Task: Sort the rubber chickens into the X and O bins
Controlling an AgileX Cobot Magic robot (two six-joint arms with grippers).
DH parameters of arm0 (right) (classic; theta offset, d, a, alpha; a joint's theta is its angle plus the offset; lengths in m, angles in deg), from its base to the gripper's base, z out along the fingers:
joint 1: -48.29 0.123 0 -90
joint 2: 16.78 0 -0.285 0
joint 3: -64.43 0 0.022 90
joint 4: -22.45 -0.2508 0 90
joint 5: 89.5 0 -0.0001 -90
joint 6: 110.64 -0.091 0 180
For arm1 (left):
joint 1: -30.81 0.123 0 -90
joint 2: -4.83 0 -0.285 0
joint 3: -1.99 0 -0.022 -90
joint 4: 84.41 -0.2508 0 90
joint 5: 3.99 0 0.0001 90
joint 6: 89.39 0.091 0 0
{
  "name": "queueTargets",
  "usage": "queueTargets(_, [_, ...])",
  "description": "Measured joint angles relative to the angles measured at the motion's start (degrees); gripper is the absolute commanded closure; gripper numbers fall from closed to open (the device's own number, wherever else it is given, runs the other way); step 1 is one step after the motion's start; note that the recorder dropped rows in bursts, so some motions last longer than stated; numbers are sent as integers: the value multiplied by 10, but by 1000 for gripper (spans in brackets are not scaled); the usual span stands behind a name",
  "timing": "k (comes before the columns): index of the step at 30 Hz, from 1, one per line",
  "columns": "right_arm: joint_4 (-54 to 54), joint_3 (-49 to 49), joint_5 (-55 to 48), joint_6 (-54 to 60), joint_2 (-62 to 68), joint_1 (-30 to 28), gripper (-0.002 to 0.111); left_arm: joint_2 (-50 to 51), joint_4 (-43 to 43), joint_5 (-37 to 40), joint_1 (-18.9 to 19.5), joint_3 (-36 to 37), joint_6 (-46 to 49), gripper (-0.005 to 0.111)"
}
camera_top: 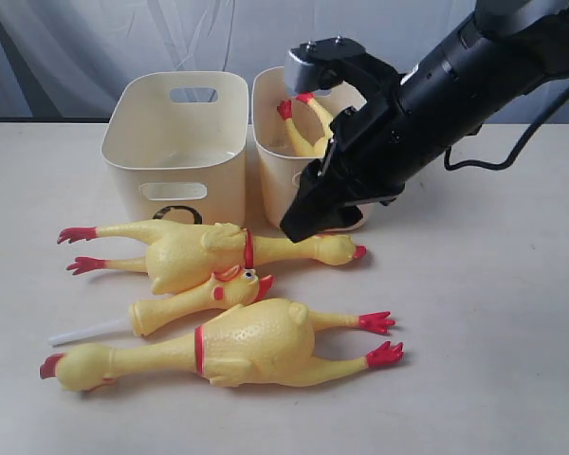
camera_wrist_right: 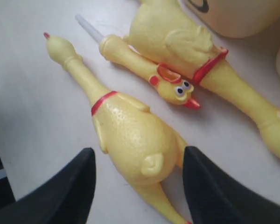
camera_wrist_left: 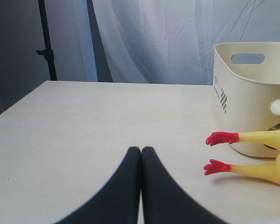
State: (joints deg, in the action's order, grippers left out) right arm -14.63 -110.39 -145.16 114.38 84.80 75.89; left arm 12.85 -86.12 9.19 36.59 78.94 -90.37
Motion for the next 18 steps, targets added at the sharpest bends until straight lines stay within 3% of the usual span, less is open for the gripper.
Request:
queueTargets(7, [4,0,-45,-26,2,0,56,0,0,0,0,0,0,107])
queueTargets(13, [-17,0,-65,-57,2,0,85,0,0,0,0,0,0,107])
queueTargets(18, [-18,0,-69,-85,2,0,98,0,0,0,0,0,0,107])
